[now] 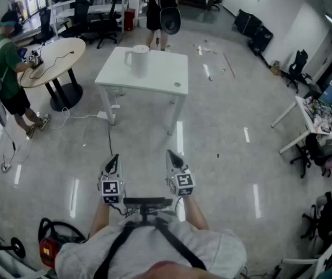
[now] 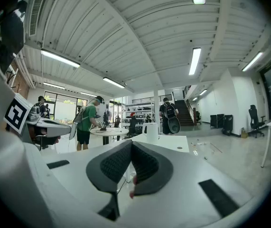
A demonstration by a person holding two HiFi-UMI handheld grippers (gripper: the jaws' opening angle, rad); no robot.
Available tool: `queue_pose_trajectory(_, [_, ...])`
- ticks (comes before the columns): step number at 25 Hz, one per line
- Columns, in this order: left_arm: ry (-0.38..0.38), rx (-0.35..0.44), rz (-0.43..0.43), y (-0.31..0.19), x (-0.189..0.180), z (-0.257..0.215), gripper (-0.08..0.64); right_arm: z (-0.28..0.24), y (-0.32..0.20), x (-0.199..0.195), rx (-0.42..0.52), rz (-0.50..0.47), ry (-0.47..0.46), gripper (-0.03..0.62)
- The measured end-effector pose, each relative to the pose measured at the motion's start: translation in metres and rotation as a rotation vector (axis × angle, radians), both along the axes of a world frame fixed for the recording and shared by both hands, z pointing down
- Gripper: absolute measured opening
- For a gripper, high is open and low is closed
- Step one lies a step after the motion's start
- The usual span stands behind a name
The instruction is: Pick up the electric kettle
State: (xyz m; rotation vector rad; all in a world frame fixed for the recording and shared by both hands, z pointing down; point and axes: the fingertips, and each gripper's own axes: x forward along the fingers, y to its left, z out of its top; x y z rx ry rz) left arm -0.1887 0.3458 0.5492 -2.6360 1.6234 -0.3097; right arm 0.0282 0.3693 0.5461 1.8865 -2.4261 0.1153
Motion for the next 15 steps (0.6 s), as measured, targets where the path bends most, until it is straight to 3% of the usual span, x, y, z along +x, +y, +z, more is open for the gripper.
queue_pose_trajectory(5, [0.0, -0.002, 0.007, -0.004, -0.001, -0.001, 0.006, 0.0, -0.004, -0.003, 0.0, 0.004, -0.002, 0.009])
queue_pose_trajectory(10, [0.018, 0.01, 0.042, -0.012, -0.001, -0.009, 0.006, -0.012, -0.011, -0.009, 0.01, -0.012, -0.066, 0.011])
queue_pose_trajectory(15, [-0.006, 0.001, 0.041, -0.018, -0.002, -0.009, 0.006, -0.013, -0.016, -0.009, 0.016, 0.005, -0.037, 0.011])
